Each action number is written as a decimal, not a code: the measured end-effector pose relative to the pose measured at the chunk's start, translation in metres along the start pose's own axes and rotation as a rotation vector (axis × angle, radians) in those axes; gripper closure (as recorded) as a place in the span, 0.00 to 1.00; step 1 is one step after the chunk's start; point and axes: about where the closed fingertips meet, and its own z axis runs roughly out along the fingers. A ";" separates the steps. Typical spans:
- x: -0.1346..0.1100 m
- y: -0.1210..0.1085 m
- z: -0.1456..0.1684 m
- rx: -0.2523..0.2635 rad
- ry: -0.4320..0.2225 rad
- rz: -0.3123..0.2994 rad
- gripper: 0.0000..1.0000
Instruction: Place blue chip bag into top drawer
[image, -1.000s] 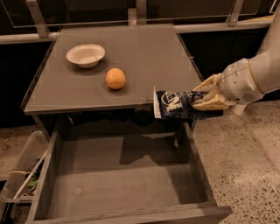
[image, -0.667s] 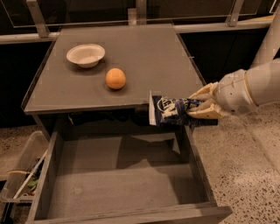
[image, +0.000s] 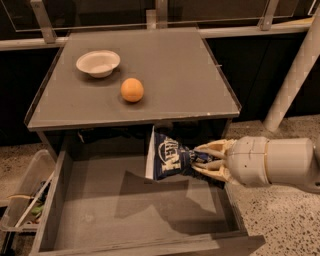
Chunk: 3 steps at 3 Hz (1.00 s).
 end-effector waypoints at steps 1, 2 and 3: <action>0.000 0.000 0.000 0.000 0.000 0.000 1.00; 0.008 0.008 0.009 -0.009 0.001 0.020 1.00; 0.039 0.020 0.032 -0.022 0.009 0.080 1.00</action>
Offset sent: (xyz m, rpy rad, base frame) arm -0.0052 0.0046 -0.0413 0.0246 0.0603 -0.0189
